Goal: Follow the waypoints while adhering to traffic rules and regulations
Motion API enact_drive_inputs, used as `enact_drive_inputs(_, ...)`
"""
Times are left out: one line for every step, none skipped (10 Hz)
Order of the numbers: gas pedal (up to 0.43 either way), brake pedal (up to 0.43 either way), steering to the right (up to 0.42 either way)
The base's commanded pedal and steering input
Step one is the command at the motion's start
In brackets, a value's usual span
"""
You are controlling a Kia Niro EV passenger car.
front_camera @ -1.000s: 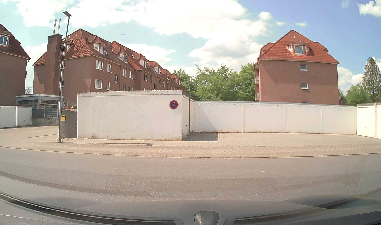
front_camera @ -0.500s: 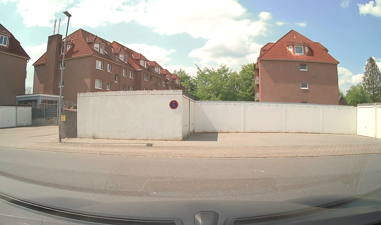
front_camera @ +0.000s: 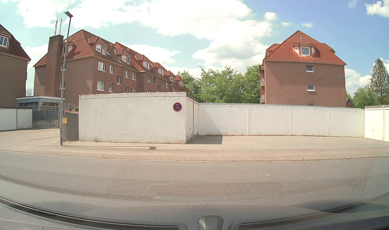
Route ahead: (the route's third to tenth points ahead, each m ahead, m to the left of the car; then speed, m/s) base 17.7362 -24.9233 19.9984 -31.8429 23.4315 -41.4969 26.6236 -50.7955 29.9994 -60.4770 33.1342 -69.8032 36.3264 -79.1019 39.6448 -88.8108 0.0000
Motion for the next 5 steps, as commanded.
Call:
enact_drive_inputs(0.0,0.262,0.292)
enact_drive_inputs(0.0,0.256,0.292)
enact_drive_inputs(0.0,0.25,0.293)
enact_drive_inputs(0.0,0.232,0.294)
enact_drive_inputs(0.0,0.226,0.295)
